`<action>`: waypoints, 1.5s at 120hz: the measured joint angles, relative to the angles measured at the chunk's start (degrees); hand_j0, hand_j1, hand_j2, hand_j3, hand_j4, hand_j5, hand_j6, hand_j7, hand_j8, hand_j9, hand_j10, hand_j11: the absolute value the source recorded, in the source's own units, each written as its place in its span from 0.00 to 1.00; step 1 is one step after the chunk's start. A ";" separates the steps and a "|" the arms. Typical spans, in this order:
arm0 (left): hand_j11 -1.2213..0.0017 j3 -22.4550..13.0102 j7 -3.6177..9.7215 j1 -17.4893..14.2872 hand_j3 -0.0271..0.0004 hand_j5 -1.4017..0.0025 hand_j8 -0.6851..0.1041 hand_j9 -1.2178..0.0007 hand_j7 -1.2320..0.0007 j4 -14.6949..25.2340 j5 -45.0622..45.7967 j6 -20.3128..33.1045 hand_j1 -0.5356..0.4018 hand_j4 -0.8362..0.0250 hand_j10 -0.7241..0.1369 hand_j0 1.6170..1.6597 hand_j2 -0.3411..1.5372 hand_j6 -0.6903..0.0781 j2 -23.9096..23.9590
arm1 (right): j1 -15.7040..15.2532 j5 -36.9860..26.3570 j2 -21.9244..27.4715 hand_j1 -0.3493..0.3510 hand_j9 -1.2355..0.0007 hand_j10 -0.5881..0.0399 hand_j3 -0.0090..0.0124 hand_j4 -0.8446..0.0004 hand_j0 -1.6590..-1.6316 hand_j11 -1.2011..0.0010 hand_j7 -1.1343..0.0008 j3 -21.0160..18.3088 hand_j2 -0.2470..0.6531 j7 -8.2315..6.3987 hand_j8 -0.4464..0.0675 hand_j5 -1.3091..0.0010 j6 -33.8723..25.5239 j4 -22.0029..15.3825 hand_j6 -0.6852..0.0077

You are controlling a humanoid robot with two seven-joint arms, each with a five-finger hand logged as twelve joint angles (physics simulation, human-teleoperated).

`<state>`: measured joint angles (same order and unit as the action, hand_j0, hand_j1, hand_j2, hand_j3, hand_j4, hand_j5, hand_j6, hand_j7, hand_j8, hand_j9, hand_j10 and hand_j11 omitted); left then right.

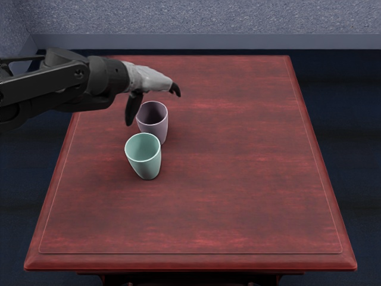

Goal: Pick up cup and place in cup with left hand

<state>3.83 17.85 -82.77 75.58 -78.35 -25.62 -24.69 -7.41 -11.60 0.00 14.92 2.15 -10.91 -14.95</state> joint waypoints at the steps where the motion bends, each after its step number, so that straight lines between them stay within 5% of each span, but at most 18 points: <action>1: 0.81 -0.02 0.00 0.15 0.99 0.83 0.64 0.81 0.81 0.01 -0.15 0.26 0.72 0.76 0.63 0.96 0.20 0.66 0.04 | -0.03 0.00 0.00 0.04 0.97 0.90 0.42 0.97 0.04 0.97 0.97 0.00 0.27 0.00 0.82 0.97 -0.01 0.00 0.95; 26: 0.82 -1.12 -0.01 1.80 0.99 0.84 0.65 0.82 0.82 0.04 -2.74 5.23 0.73 0.77 0.64 0.96 0.20 0.67 0.66 | -0.48 0.00 0.00 0.04 0.97 0.90 0.42 0.97 0.04 0.97 0.97 0.01 0.27 0.02 0.82 0.97 -0.06 0.00 0.95; 116: 0.82 -2.26 -0.01 4.64 0.99 0.84 0.65 0.82 0.82 -1.00 -3.19 8.23 0.72 0.77 0.64 0.96 0.20 0.67 1.96 | -0.67 0.01 0.00 0.04 0.97 0.90 0.42 0.97 0.04 0.97 0.97 0.02 0.27 0.04 0.82 0.97 -0.07 2.54 0.95; 180: 0.71 -3.48 -0.07 5.03 0.99 0.75 0.52 0.71 0.71 -2.25 -3.47 8.36 0.60 0.65 0.52 0.96 0.21 0.54 2.53 | -0.70 0.01 0.00 0.04 0.97 0.90 0.42 0.97 0.04 0.97 0.97 0.02 0.27 0.04 0.82 0.97 -0.07 2.59 0.95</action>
<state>0.35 17.78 -77.74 73.34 -81.82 -17.26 -22.16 -8.11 -11.59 0.00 14.94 2.20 -10.99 -12.36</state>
